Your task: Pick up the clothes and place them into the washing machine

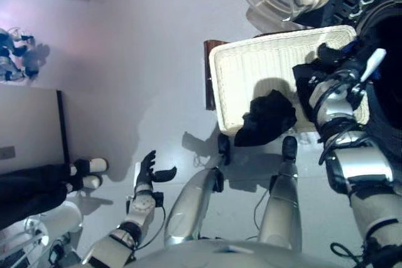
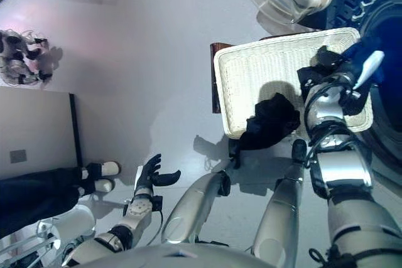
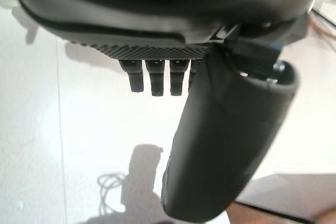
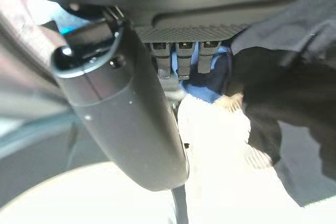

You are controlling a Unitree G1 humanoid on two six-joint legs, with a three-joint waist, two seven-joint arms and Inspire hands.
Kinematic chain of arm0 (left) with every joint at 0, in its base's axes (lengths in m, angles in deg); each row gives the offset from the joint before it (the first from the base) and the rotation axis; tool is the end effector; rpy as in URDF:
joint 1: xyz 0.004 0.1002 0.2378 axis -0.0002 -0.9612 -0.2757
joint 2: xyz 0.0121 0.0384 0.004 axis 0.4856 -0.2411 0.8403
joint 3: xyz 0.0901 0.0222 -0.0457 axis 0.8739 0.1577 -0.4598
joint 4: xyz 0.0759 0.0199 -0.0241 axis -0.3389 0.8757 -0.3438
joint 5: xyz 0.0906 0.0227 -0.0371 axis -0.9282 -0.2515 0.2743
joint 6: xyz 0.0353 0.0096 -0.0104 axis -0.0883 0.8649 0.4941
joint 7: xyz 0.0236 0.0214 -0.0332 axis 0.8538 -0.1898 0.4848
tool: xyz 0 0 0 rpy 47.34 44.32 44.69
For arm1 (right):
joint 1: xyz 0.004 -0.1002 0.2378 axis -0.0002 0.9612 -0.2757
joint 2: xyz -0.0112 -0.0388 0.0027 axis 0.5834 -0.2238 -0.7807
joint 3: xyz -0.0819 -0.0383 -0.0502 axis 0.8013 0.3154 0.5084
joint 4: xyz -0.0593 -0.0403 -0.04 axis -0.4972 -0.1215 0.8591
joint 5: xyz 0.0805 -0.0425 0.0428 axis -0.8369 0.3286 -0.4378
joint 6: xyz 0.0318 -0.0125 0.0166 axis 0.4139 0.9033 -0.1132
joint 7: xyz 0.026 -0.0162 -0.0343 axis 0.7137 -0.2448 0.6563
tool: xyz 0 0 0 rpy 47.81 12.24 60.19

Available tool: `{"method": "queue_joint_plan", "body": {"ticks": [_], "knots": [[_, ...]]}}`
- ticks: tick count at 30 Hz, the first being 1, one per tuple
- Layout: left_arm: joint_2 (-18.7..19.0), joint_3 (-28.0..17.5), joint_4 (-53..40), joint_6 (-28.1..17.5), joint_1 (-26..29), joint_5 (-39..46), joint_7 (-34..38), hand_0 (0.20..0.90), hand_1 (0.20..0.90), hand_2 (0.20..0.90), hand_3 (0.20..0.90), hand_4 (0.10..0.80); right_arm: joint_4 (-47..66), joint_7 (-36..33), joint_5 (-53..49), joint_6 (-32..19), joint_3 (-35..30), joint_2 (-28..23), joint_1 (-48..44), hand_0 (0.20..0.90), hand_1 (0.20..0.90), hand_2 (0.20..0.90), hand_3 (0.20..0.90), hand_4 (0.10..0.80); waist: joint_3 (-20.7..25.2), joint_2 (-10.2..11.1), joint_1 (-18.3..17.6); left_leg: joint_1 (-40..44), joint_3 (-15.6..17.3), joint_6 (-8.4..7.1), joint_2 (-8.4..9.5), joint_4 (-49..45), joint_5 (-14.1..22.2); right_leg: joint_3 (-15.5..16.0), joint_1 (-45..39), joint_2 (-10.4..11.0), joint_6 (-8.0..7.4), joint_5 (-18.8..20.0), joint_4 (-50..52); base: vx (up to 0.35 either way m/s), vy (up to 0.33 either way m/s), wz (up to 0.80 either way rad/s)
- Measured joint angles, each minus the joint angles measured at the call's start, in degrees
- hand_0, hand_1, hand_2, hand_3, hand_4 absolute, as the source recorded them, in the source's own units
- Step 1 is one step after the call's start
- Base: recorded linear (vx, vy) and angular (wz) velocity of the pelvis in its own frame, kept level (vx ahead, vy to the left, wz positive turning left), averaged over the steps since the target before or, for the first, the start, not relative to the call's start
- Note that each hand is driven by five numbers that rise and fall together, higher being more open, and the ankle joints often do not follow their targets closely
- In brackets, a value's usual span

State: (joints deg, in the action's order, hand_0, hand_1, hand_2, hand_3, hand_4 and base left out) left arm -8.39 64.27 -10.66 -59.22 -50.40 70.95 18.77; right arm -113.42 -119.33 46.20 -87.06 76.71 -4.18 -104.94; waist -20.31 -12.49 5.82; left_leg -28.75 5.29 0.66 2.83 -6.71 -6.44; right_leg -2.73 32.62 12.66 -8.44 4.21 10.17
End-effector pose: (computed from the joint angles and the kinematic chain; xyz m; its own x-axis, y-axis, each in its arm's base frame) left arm 0.1554 0.1672 -0.0909 0.7849 0.2916 -0.5466 -0.1678 0.9494 0.2656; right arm 0.3394 -0.2512 0.1332 0.6917 -0.7004 0.1761 0.7210 0.6840 -0.1115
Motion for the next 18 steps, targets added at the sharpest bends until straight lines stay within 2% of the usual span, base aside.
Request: {"method": "queue_joint_plan", "body": {"ticks": [6, 13, 18], "knots": [[0.58, -0.05, 0.29, -0.01, 0.09, 0.00, -0.31, 0.900, 0.900, 0.900, 0.900, 0.800, 1.77, 1.47, 7.39, 0.75, 2.37, 0.57, 3.21, 0.900, 0.900, 0.900, 0.900, 0.800, -1.32, 4.16, -0.90, -0.02, -0.13, -0.07, -0.04, -0.01, -0.14, 0.10, -0.07, -0.01, 0.03, -0.01, 0.02, -0.001, -0.021, 0.01], [1.31, -2.22, 1.44, 0.08, 1.34, -0.21, -0.36, 0.900, 0.900, 0.900, 0.900, 0.800, -8.88, 5.17, 22.51, 8.18, 15.51, -3.21, -0.97, 0.900, 0.900, 0.900, 0.900, 0.800, -1.16, 5.71, -0.76, 0.01, -0.64, -0.29, -0.44, -0.36, -0.23, 0.89, -0.79, -0.37, -0.13, 0.11, -0.03, -0.010, -0.034, 0.04], [2.61, -2.47, 1.67, 0.17, 1.37, -0.48, -0.51, 0.900, 0.900, 0.900, 0.900, 0.800, -12.31, 8.88, 27.64, 9.64, 19.43, -3.44, -2.83, 0.900, 0.900, 0.900, 0.900, 0.800, -1.09, 6.43, -0.63, -0.01, -1.20, -0.93, -1.33, -0.57, -0.29, 1.61, -1.14, -1.24, 0.05, 0.23, 0.01, -0.011, -0.019, 0.01]]}}
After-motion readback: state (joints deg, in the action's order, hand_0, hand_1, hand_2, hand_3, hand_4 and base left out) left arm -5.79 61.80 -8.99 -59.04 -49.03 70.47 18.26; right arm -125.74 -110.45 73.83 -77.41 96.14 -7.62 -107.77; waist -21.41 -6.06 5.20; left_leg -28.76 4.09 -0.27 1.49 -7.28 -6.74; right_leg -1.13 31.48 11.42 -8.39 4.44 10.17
